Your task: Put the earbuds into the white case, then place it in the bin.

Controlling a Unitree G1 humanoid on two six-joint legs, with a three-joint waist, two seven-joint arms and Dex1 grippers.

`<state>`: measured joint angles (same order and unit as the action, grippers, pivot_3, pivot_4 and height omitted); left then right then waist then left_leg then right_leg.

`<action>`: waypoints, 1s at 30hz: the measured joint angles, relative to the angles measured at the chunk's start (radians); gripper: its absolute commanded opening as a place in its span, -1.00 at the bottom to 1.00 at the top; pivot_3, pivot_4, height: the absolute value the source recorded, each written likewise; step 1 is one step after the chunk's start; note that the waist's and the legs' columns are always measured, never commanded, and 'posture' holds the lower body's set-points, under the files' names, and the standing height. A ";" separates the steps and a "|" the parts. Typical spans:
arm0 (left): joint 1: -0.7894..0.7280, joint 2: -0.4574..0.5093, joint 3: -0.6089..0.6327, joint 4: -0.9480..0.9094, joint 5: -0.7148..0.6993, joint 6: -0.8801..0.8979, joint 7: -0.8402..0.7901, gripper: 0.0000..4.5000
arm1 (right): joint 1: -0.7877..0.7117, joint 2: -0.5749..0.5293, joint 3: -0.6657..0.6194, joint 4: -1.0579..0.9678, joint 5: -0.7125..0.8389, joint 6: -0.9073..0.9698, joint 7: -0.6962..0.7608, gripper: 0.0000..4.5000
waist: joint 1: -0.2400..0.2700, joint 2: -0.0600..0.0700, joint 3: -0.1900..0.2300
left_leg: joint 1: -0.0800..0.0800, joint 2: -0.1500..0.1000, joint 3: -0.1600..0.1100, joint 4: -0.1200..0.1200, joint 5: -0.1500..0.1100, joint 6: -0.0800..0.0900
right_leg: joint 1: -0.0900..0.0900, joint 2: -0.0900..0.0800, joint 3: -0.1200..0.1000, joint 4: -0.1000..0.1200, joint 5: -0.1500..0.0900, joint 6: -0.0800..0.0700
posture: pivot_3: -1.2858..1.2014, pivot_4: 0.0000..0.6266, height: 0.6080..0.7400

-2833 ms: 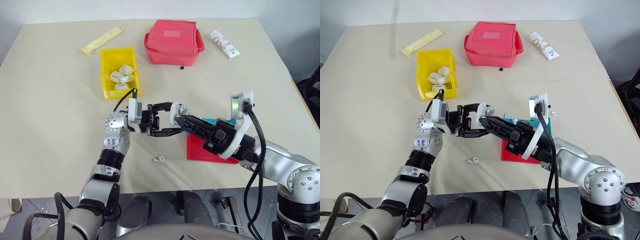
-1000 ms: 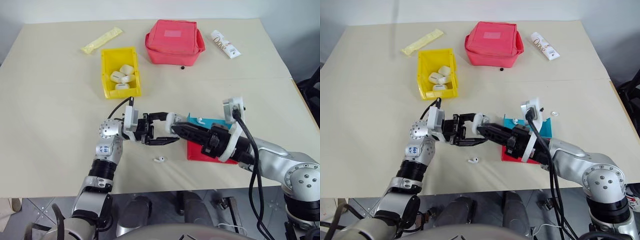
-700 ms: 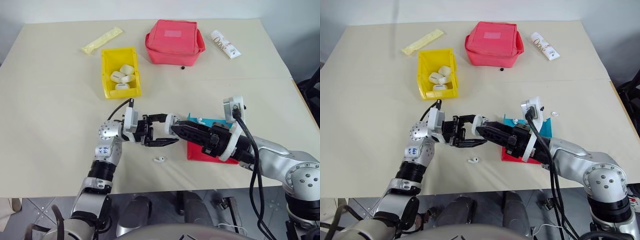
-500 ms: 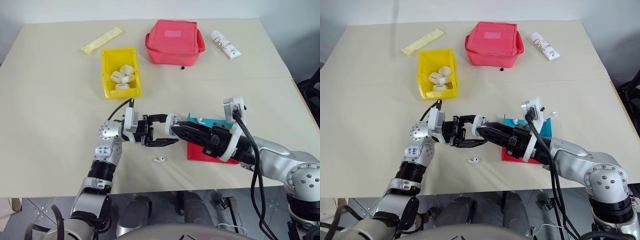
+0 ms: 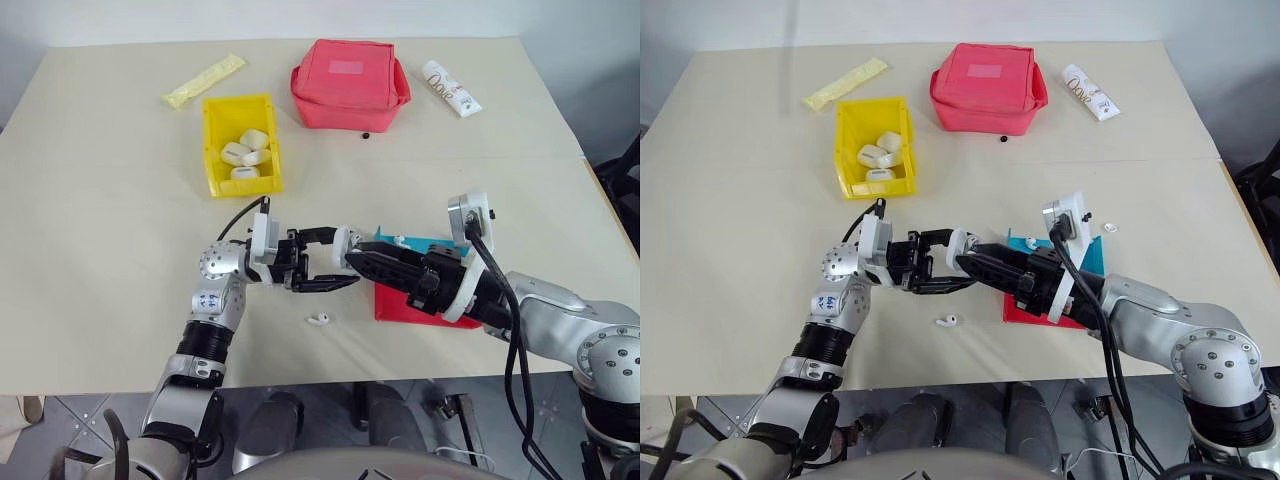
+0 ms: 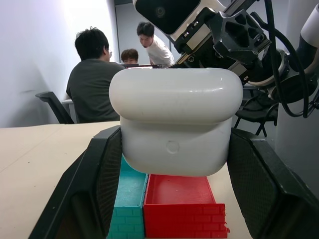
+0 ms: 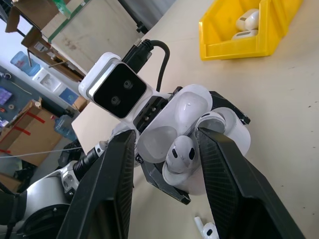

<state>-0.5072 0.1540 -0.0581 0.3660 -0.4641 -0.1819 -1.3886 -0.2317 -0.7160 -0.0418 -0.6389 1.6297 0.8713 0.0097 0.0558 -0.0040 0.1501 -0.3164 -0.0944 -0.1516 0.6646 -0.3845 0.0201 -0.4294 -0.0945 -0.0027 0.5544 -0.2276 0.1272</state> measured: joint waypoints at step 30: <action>-0.039 0.023 0.003 0.044 0.003 -0.016 0.001 0.24 | -0.019 -0.101 -0.006 -0.001 -0.007 0.002 -0.001 -0.09 | 0.002 0.000 0.000 | 0.000 0.000 0.000 0.000 0.000 0.000 | 0.000 0.000 0.000 0.000 0.000 0.000 | 0.03 -0.52 1.00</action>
<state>-0.5457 0.1768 -0.0546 0.4099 -0.4610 -0.1981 -1.3875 -0.2503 -0.8168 -0.0478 -0.6402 1.6222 0.8737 0.0091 0.0578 -0.0041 0.1501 -0.3166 -0.0945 -0.1516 0.6647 -0.3845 0.0201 -0.4292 -0.0948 -0.0028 0.5540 -0.2274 0.1274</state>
